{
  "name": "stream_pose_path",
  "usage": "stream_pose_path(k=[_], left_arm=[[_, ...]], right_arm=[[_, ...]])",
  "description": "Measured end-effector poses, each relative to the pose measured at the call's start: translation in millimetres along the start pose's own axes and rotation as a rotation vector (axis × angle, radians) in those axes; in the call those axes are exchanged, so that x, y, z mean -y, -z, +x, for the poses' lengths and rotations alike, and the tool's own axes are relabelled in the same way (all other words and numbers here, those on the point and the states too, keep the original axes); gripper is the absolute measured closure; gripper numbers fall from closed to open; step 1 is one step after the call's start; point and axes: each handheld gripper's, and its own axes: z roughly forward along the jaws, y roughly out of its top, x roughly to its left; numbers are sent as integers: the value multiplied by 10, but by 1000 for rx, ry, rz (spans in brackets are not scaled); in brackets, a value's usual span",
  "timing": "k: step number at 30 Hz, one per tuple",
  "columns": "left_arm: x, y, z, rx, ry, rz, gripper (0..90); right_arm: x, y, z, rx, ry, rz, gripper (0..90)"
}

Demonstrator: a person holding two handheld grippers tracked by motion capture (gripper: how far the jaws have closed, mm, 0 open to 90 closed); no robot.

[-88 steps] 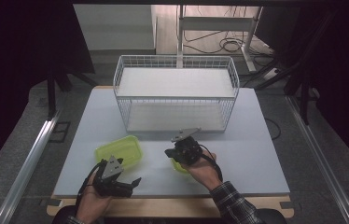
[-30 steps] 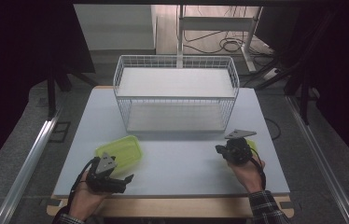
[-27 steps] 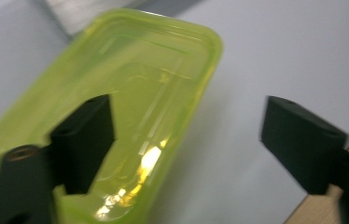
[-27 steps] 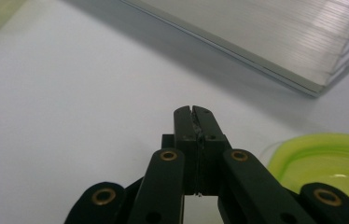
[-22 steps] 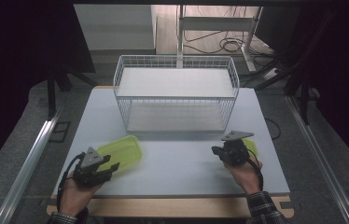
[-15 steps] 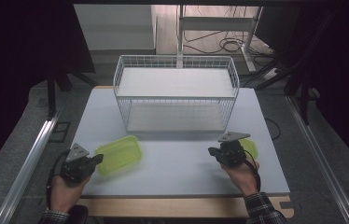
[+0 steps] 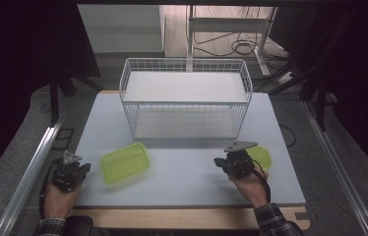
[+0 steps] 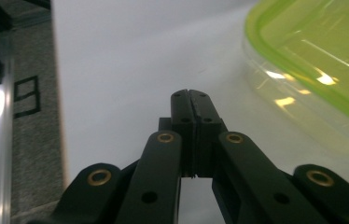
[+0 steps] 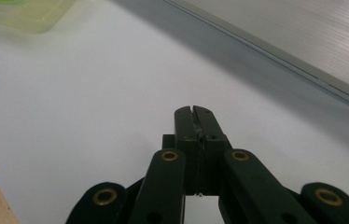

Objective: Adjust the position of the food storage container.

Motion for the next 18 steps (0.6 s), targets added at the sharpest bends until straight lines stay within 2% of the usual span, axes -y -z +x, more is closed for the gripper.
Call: stream_pose_path(k=[3,4,6,8,16,18], left_arm=[[-67,-79,-82,50,-18,2,900],[-67,-79,-82,50,-18,2,899],[-128,-143,-167,68,-45,9,899],[-140,-156,-182,75,-47,8,900],[-283,-269,-346,112,-97,5,899],[-343,-316,-419,133,-116,3,899]], right_arm=[[-2,-15,5,-10,-6,-1,889],[-4,-21,9,-12,-5,-1,889],[-11,-27,24,-14,-5,2,889],[-18,-38,34,-20,-4,0,889],[-41,-89,77,-31,5,5,888],[-42,-100,83,-34,6,6,888]])
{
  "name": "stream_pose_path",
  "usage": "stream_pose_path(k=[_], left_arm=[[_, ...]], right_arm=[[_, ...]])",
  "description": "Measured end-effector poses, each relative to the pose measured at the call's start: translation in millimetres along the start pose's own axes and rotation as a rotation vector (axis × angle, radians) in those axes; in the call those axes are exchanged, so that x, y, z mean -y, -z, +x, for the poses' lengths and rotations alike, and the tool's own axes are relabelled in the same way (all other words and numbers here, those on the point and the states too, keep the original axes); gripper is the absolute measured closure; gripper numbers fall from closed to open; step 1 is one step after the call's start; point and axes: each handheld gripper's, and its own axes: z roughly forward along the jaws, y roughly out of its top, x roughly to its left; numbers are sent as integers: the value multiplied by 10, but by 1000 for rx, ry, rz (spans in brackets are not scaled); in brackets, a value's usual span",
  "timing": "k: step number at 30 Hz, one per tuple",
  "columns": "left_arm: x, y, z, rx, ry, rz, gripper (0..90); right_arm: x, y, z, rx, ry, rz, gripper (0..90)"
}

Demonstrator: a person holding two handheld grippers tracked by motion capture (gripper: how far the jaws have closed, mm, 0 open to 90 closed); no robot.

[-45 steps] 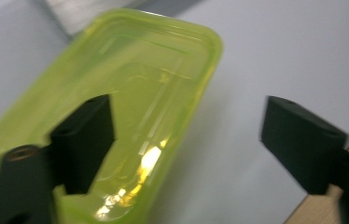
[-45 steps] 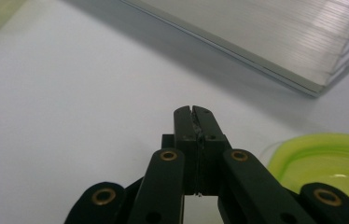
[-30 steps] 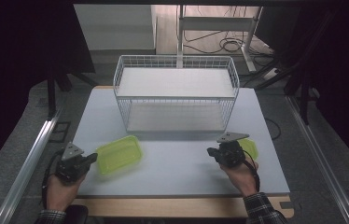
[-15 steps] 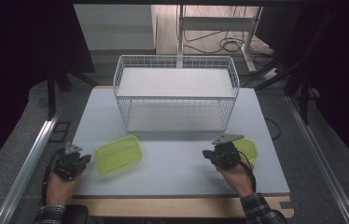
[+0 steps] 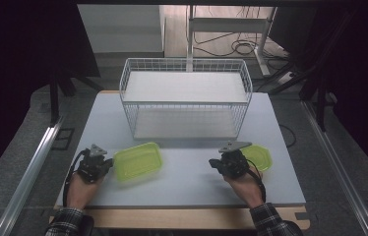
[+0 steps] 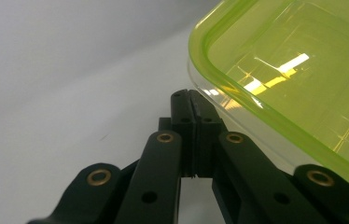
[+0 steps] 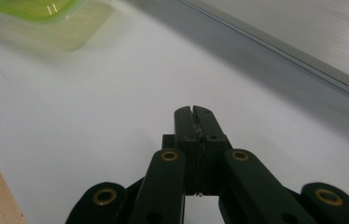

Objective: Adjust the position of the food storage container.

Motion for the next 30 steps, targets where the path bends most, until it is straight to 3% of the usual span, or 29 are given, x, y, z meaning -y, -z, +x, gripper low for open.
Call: stream_pose_path(k=[8,21,24,27,30], left_arm=[[-149,-115,-144,42,-38,-9,898],[-409,-328,-535,128,-122,1,896],[-496,-409,-696,153,-159,3,895],[-536,-443,-787,158,-189,4,892],[-529,-420,-797,158,-193,0,870]], right_arm=[[3,-29,10,-15,-10,10,888],[15,-53,18,-14,-10,10,883],[19,-56,15,-13,-10,15,883],[21,-59,18,-9,-6,18,882],[28,-50,15,-4,-7,15,878]])
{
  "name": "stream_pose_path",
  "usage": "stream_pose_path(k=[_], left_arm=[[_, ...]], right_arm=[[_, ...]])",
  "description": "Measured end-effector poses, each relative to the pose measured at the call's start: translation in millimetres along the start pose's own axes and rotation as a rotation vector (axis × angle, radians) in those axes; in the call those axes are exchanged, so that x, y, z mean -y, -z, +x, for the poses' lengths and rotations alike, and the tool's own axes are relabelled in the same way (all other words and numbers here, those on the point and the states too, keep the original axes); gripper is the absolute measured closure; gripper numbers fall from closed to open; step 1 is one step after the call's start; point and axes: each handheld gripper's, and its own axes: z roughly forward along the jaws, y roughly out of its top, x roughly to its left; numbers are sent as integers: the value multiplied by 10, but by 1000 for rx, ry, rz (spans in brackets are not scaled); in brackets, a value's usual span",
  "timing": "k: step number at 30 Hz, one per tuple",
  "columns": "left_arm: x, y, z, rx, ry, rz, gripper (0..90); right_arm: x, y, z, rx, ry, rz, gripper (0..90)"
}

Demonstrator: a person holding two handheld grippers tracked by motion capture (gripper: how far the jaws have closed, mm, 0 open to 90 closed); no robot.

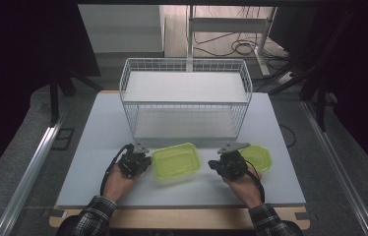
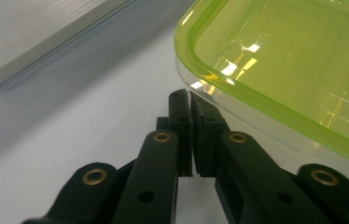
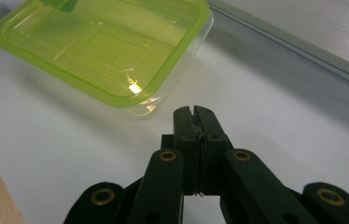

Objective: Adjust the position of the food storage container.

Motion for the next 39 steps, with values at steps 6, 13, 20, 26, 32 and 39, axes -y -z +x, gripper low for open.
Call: stream_pose_path(k=[6,13,20,26,32,39], left_arm=[[72,155,36,-27,32,-40,661],[226,334,-16,-70,13,-98,432],[323,450,-39,-86,27,-141,259],[413,505,-114,-79,22,-141,155],[484,530,-181,-67,6,-132,47],[545,521,-226,-77,-43,-116,17]], right_arm=[[21,57,-30,16,-8,-20,846],[25,69,-5,29,3,-38,757],[42,99,6,33,-3,-50,660],[63,112,27,22,-11,-65,547],[101,84,69,8,11,-60,381],[174,64,75,-13,-6,-68,227]])
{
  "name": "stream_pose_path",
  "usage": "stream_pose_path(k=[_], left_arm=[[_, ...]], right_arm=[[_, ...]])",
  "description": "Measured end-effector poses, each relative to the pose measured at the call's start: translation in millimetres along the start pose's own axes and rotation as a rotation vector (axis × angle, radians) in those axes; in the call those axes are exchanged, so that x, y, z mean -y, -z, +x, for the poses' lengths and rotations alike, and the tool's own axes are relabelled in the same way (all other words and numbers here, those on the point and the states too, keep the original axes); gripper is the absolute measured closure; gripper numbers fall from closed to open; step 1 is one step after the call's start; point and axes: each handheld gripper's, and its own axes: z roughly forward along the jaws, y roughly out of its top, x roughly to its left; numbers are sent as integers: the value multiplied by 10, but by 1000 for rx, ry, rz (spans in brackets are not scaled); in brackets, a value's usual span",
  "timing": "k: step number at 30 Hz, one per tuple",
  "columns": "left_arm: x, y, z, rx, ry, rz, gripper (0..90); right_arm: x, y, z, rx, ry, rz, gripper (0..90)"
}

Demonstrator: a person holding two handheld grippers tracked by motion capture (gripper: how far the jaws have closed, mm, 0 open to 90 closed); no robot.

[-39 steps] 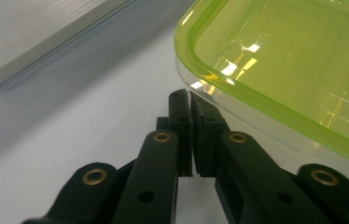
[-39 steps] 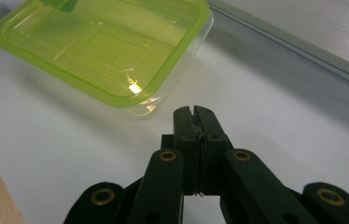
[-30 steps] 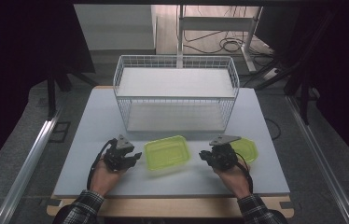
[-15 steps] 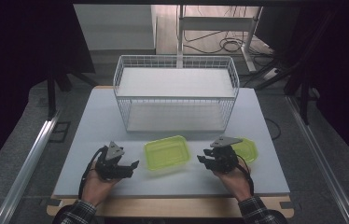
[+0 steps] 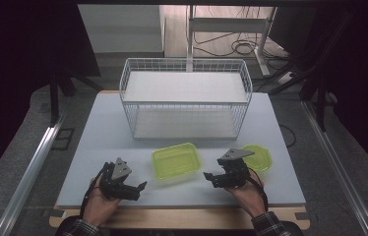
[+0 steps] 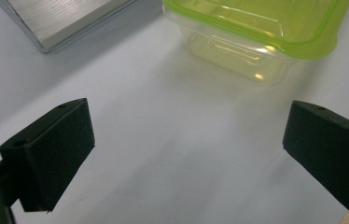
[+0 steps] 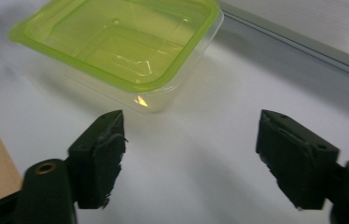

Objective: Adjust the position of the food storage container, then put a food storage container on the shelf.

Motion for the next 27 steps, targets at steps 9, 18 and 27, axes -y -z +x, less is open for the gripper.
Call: stream_pose_path(k=[9,18,27], left_arm=[[29,-24,-59,-12,-52,18,14],[39,-32,-59,-20,-61,21,14],[39,-43,-66,-23,-69,25,15]], right_arm=[[72,-36,10,-31,19,4,80],[59,-65,-9,-36,-4,5,55],[-80,-99,-57,-81,-127,12,23]])
